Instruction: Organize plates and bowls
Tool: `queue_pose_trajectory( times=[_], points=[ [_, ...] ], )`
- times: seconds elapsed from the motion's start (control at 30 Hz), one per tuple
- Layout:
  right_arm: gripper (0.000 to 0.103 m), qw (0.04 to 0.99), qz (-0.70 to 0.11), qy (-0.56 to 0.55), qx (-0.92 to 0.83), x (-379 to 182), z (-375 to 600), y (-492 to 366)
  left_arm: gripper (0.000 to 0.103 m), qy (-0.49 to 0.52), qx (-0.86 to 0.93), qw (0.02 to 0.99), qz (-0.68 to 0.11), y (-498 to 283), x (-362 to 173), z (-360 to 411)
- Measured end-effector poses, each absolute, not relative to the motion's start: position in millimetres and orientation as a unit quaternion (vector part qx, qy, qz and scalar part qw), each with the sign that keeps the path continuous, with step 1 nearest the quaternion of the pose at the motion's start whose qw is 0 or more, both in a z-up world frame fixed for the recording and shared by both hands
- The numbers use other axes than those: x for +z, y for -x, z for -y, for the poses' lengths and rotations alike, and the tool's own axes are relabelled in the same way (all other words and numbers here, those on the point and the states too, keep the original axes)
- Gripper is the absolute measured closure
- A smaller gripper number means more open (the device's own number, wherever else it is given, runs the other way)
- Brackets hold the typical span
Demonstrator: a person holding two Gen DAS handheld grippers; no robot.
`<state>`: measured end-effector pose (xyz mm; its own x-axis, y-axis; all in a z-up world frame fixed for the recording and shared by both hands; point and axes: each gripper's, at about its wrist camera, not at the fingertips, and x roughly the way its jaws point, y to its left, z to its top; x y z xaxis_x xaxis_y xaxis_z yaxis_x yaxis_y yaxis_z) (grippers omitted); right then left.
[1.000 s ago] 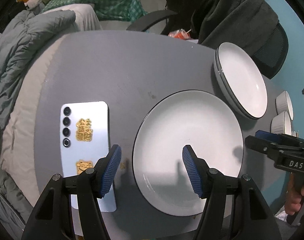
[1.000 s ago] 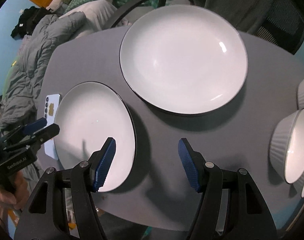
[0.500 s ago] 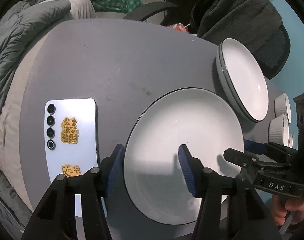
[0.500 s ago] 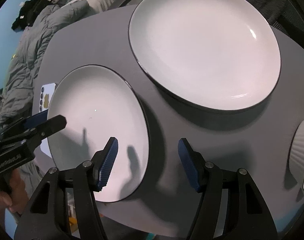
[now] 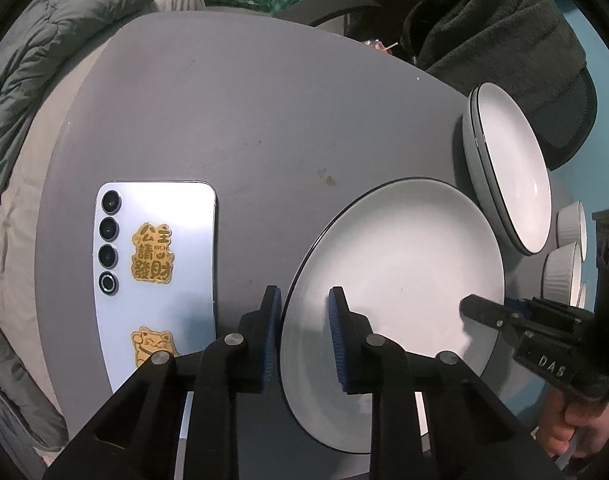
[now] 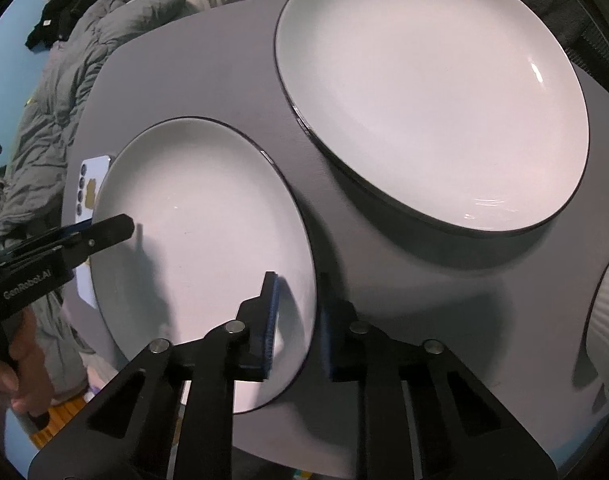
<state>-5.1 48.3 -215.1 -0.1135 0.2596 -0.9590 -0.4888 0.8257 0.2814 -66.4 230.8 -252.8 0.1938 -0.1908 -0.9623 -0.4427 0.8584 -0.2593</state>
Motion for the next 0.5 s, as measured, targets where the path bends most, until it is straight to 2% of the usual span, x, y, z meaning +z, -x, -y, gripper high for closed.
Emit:
queue_pose_trajectory(
  times=[0.5],
  points=[
    [0.089,0.660,-0.697,0.085,0.268,-207,-23,7,0.079,0.244,0.059,0.706,-0.663,77,-257,-178]
  ],
)
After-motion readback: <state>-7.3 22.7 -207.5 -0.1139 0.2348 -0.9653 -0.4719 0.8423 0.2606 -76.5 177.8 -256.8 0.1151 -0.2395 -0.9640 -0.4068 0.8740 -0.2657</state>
